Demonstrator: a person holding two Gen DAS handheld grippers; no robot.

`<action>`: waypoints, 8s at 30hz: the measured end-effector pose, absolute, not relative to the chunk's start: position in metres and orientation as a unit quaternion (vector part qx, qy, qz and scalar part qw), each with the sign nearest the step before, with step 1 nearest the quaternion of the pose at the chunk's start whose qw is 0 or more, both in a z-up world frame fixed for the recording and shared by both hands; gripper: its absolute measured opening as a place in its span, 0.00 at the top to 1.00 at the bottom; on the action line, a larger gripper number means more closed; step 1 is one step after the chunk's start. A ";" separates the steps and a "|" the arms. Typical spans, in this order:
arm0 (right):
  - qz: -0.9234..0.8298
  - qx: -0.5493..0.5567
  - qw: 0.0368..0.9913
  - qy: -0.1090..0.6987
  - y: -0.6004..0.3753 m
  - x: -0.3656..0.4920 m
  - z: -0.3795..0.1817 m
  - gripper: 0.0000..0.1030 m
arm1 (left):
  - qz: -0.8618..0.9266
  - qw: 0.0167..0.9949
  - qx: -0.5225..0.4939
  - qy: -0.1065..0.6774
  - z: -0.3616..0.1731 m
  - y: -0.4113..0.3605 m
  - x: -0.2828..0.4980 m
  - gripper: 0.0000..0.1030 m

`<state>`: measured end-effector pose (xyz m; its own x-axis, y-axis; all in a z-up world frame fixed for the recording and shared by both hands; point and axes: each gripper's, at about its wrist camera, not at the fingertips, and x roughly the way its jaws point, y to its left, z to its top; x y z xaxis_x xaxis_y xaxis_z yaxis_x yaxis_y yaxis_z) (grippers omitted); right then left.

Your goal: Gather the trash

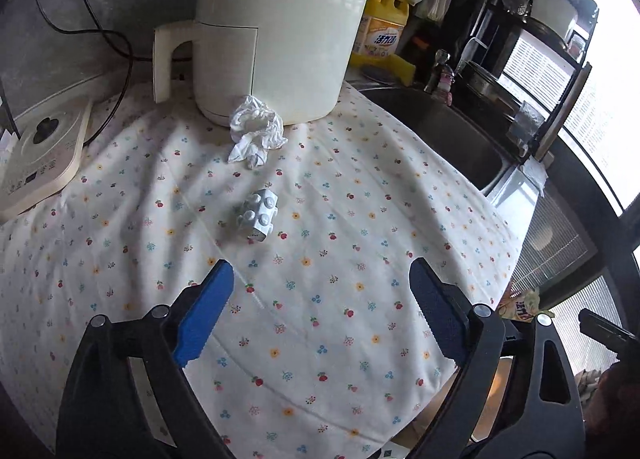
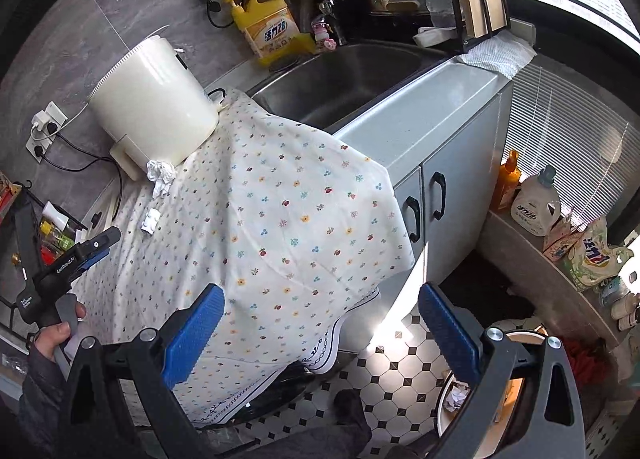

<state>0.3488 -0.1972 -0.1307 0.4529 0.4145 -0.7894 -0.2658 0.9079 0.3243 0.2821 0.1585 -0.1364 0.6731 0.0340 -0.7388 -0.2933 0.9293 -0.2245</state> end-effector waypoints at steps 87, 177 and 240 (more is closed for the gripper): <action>0.351 -0.042 0.806 0.474 0.062 0.439 -0.152 0.93 | 0.171 0.884 -0.207 0.382 -0.143 0.301 0.254 0.72; 0.172 0.092 0.866 0.461 -0.451 0.282 -0.110 0.08 | -0.004 0.902 -0.133 0.411 -0.103 -0.148 0.220 0.06; 0.051 0.055 0.947 0.313 -0.259 0.049 0.028 0.08 | -0.044 0.953 -0.069 0.292 0.013 0.023 0.030 0.06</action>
